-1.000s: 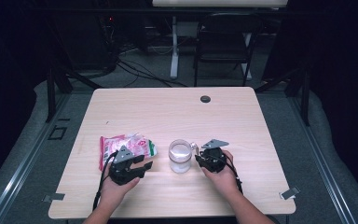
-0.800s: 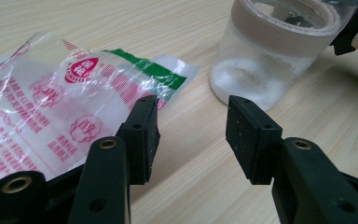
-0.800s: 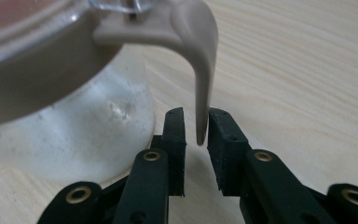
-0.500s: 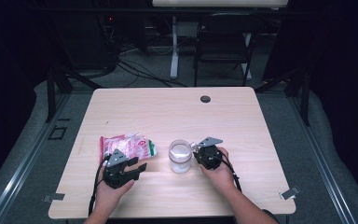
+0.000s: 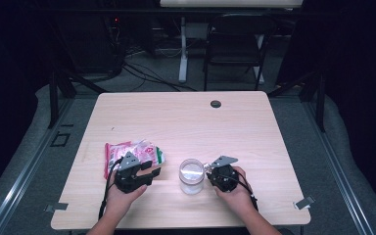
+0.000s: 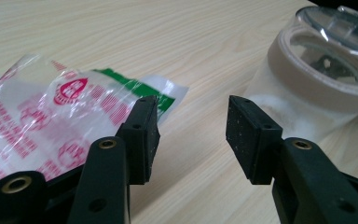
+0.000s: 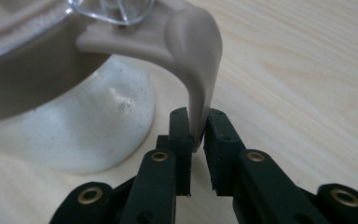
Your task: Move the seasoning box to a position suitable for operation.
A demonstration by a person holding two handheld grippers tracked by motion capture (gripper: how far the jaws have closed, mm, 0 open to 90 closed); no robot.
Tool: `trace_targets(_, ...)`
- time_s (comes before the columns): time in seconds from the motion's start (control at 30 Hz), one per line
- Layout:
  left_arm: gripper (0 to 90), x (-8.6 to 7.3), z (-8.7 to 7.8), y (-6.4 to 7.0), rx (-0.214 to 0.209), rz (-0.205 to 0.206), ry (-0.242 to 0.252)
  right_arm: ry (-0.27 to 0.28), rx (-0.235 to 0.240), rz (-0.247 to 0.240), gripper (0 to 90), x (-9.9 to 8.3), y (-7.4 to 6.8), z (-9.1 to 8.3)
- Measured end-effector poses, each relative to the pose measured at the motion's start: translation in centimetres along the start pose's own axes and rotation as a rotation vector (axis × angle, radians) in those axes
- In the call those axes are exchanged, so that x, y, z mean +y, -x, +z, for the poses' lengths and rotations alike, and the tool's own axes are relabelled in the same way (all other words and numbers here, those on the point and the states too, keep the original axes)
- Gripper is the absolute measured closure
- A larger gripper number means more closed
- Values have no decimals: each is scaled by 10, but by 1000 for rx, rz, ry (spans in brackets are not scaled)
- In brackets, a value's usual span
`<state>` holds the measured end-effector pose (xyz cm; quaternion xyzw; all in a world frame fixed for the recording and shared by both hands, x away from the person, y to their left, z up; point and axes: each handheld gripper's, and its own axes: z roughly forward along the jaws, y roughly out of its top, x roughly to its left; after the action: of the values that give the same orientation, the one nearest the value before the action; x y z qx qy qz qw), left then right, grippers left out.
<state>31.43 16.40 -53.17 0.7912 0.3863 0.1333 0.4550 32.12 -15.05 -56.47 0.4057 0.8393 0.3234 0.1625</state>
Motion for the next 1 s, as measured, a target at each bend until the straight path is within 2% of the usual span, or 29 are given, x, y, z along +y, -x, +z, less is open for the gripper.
trace_targets(0.1, 532, 4, 5, 2, -14, 11, -2, -9, 36, 12, 751, -4, -2, -7)
trace_targets(0.13, 529, 4, 5, 2, -14, 11, -2, -9, 36, 12, 751, -4, -2, -7)
trace_targets(0.2, 525, 8, 8, 4, -27, 15, 5, -9, 34, 20, 695, -7, -4, -14)
trace_targets(0.3, 492, 14, 9, 8, -56, 21, 18, 12, 53, 47, 635, -9, -5, -34)
trace_targets(0.4, 453, 17, 9, 10, -59, 22, 24, 44, 29, 54, 581, -13, -6, -52)
trace_targets(0.43, 443, 20, 9, 11, -60, 26, 26, 61, 44, 54, 556, -13, -6, -57)
trace_targets(0.5, 445, 22, 8, 11, -71, 23, 25, 97, 37, 43, 532, -11, -6, -66)
trace_targets(0.57, 464, 25, 6, 13, -66, 16, 17, 131, 22, 12, 559, -6, -5, -74)
trace_targets(0.6, 493, 28, 5, 14, -63, 33, -3, 152, 4, -6, 559, -2, -5, -78)
trace_targets(0.67, 509, 31, 4, 16, -55, 54, -13, 166, -10, -40, 561, 3, -4, -81)
trace_targets(0.73, 512, 36, 2, 18, -58, 51, -4, 164, -10, -54, 627, 10, -4, -82)
trace_targets(0.83, 523, 42, 0, 22, -76, 22, 18, 146, 10, -14, 613, 20, -3, -82)
trace_targets(0.93, 522, 48, -2, 26, -94, 20, 49, 176, 19, 50, 552, 28, -4, -81)
trace_targets(1.0, 520, 52, -3, 27, -101, 18, 75, 193, 25, 90, 543, 33, -3, -82)
